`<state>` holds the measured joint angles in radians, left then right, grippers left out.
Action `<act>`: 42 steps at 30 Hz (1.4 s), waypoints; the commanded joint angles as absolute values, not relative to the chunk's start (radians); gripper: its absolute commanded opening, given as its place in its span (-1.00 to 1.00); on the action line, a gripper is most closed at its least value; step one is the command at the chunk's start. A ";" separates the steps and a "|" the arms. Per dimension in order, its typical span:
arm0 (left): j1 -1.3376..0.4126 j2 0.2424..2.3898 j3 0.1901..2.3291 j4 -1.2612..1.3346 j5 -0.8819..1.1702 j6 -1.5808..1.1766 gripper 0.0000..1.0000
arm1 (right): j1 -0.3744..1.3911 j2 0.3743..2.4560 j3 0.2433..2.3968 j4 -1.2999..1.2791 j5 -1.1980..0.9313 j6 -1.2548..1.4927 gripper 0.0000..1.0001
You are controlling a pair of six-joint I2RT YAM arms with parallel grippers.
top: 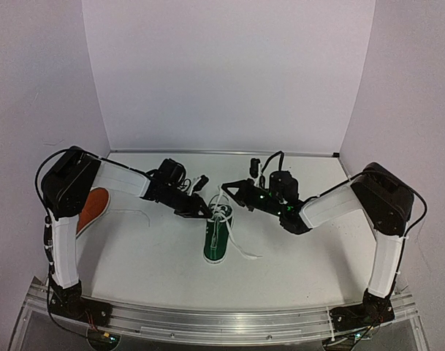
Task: Tie the shoes
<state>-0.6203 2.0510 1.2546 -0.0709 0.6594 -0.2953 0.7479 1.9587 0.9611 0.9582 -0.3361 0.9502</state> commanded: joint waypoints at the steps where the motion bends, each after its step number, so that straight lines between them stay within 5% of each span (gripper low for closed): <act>1: -0.642 2.047 1.303 -0.091 0.696 -0.255 -0.47 | 0.754 1.977 0.969 0.993 -0.320 0.936 -1.00; 14: -0.652 2.011 1.271 -0.086 0.714 -0.228 -0.20 | 0.753 1.966 0.965 0.989 -0.317 0.929 -1.00; 25: -0.650 1.989 1.267 -0.111 0.675 -0.224 -0.98 | 0.754 1.950 0.950 0.982 -0.298 0.918 -1.00; 42: -0.621 1.913 1.252 -0.080 0.672 -0.342 -1.00 | 0.764 1.975 0.952 1.013 -0.279 0.891 -1.00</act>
